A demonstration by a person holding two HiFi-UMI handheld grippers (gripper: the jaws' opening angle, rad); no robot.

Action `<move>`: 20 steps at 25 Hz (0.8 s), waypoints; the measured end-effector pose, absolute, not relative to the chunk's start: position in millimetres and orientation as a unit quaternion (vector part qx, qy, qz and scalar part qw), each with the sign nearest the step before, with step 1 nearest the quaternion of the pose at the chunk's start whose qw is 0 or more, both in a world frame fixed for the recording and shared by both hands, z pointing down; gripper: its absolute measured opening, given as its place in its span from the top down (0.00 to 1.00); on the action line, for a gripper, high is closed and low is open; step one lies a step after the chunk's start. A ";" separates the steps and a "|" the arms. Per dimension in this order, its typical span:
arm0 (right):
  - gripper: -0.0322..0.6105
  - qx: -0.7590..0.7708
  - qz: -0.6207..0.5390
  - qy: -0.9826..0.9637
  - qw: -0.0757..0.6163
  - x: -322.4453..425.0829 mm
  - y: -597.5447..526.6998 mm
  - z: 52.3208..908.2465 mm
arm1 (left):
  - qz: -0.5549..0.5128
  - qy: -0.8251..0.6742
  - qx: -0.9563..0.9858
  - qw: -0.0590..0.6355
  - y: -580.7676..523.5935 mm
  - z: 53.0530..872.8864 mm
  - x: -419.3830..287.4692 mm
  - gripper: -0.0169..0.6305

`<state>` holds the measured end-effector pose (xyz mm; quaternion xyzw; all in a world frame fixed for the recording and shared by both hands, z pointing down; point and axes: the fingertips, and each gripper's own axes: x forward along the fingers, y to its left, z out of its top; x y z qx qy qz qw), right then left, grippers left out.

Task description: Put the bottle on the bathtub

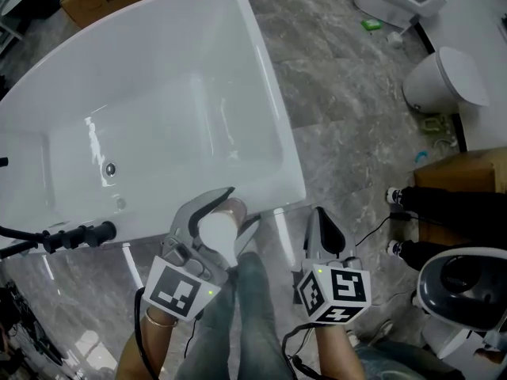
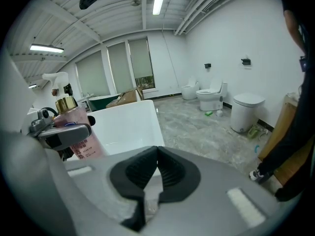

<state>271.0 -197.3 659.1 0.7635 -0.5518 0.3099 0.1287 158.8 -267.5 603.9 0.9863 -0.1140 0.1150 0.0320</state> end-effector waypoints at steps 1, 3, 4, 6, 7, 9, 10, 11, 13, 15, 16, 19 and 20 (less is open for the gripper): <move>0.95 0.763 0.310 -0.552 0.129 269.8 -197.6 659.4 | 0.124 -0.099 0.987 0.018 -264.9 605.5 157.7 0.62; 0.95 0.764 0.310 -0.552 0.128 267.8 -197.8 659.3 | 0.135 -0.078 0.988 0.003 -260.5 607.2 155.4 0.62; 0.95 0.764 0.310 -0.552 0.128 266.8 -197.7 659.2 | 0.138 -0.072 0.988 -0.001 -259.0 607.5 154.2 0.62; 0.95 0.764 0.310 -0.552 0.127 264.7 -197.7 658.8 | 0.141 -0.068 0.988 -0.008 -257.7 607.7 152.0 0.63; 0.95 0.764 0.310 -0.552 0.128 263.4 -197.8 658.7 | 0.141 -0.070 0.987 -0.013 -258.4 607.5 151.1 0.63; 0.95 0.763 0.310 -0.553 0.129 260.0 -198.2 658.7 | 0.140 -0.077 0.987 -0.024 -262.4 606.5 149.0 0.63; 0.95 0.762 0.309 -0.553 0.129 258.1 -198.3 658.8 | 0.139 -0.081 0.987 -0.025 -264.6 606.3 147.4 0.63; 0.95 0.762 0.309 -0.554 0.129 256.4 -198.3 658.8 | 0.138 -0.083 0.987 -0.022 -266.0 606.5 145.6 0.63; 0.95 0.761 0.310 -0.554 0.130 253.0 -198.4 658.9 | 0.137 -0.087 0.987 -0.016 -266.5 607.3 142.3 0.63; 0.95 0.760 0.310 -0.555 0.130 249.1 -199.7 659.3 | 0.130 -0.088 0.988 -0.014 -265.5 607.6 140.4 0.63; 0.95 0.760 0.310 -0.556 0.130 247.2 -200.5 659.4 | 0.126 -0.088 0.988 -0.015 -264.7 607.9 139.9 0.63; 0.95 0.759 0.310 -0.558 0.130 243.9 -203.0 659.1 | 0.117 -0.087 0.989 -0.017 -262.5 607.6 139.8 0.63; 0.95 0.758 0.310 -0.559 0.130 243.3 -203.6 659.4 | 0.114 -0.088 0.989 -0.018 -262.1 607.5 139.9 0.63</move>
